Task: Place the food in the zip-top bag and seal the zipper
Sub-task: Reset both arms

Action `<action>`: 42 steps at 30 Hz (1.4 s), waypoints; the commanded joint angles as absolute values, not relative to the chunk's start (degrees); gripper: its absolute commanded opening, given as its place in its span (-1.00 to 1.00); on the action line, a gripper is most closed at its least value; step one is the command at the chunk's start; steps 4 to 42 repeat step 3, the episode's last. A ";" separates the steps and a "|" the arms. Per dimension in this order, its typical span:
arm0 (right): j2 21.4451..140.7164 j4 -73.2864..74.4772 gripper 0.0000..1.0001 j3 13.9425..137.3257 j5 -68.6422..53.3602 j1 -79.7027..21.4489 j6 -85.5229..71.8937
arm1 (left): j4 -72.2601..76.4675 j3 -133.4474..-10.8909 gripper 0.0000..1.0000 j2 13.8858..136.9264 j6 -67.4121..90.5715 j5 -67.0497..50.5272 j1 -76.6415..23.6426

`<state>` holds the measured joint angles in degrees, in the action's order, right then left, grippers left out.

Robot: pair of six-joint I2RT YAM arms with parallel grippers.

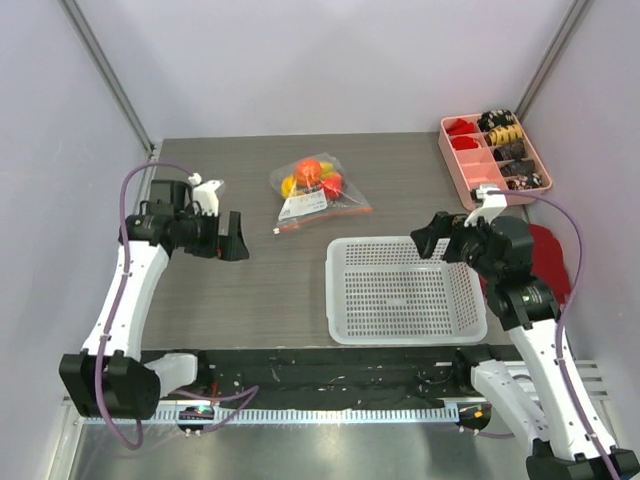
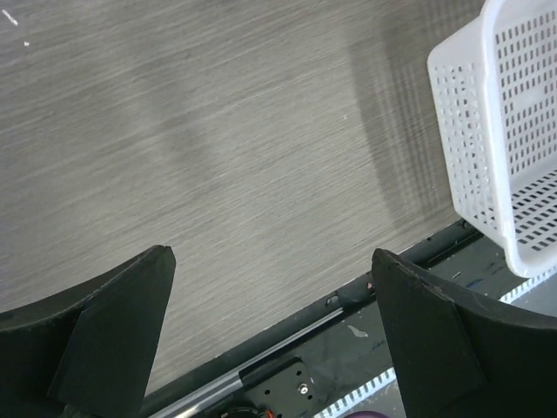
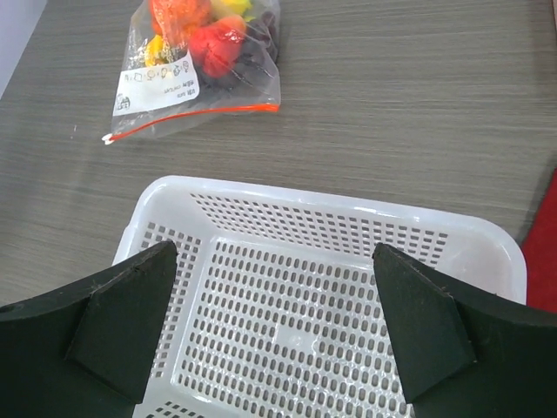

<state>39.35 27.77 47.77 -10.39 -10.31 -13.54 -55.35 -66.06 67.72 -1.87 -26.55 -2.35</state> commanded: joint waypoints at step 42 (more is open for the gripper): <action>37.53 26.46 0.99 48.07 -10.99 -8.44 -15.73 | -50.98 -67.14 0.99 65.91 -1.85 -23.03 -2.46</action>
